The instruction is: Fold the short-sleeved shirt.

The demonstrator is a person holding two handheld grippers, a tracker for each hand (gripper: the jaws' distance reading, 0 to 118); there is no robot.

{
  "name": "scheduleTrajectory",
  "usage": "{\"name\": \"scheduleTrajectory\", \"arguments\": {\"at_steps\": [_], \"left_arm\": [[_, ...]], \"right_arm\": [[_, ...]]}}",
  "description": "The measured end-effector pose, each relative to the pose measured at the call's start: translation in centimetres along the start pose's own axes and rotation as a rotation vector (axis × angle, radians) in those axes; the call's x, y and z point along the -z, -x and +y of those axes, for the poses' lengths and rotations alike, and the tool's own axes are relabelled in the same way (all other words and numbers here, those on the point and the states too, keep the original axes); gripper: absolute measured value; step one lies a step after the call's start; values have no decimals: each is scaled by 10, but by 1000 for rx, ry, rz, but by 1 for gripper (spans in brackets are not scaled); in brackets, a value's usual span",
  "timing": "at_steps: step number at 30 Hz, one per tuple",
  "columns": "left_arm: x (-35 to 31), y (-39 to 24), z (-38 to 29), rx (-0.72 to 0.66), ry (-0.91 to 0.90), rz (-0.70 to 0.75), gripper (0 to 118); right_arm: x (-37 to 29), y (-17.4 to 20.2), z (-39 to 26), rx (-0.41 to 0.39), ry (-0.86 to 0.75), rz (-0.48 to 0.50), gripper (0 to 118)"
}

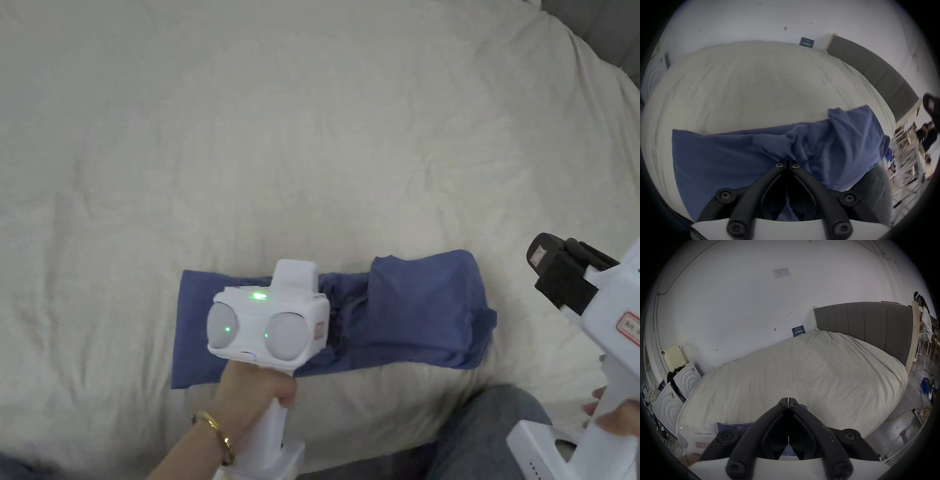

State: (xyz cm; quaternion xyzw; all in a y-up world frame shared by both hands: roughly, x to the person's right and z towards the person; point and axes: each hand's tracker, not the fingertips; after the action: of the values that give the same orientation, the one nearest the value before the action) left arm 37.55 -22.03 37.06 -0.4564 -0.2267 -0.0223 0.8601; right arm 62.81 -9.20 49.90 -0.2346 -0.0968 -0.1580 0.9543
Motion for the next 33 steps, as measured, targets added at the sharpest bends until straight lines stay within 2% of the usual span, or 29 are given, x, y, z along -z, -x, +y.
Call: {"name": "scheduleTrajectory", "arguments": {"at_steps": [5, 7, 10, 13, 14, 15, 17, 18, 21, 23, 26, 33], "left_arm": [[4, -38, 2, 43, 10, -82, 4], [3, -44, 8, 19, 17, -130, 4], [-12, -41, 22, -86, -1, -248, 4], [-39, -25, 40, -115, -96, -273, 13], [-47, -17, 45, -131, -123, -288, 25], [-58, -5, 51, -151, -154, -303, 46], [-75, 24, 61, -190, -197, -325, 104], [-81, 40, 64, -212, -205, -328, 118], [-93, 93, 63, -292, -251, -332, 118], [-93, 131, 56, -347, -211, -276, 118], [-89, 177, 35, -420, -174, -270, 118], [-58, 243, -32, -677, -51, -422, 117]], "right_arm": [[-1, -3, 1, -10, 6, -19, 2], [-1, -2, 1, -13, 9, -21, 2], [-4, 1, 2, -18, 6, -13, 2], [-5, 6, 3, -33, 3, -6, 2], [-5, 8, 4, -37, 3, -2, 2], [-5, 9, 4, -39, 2, 1, 2], [-4, 12, 4, -41, 3, 9, 2], [-4, 14, 4, -43, 3, 12, 2], [-2, 19, 3, -55, 8, 20, 2], [0, 21, 3, -63, 15, 24, 2], [3, 25, 2, -71, 28, 28, 2], [12, 33, 4, -70, 58, 42, 2]]}}
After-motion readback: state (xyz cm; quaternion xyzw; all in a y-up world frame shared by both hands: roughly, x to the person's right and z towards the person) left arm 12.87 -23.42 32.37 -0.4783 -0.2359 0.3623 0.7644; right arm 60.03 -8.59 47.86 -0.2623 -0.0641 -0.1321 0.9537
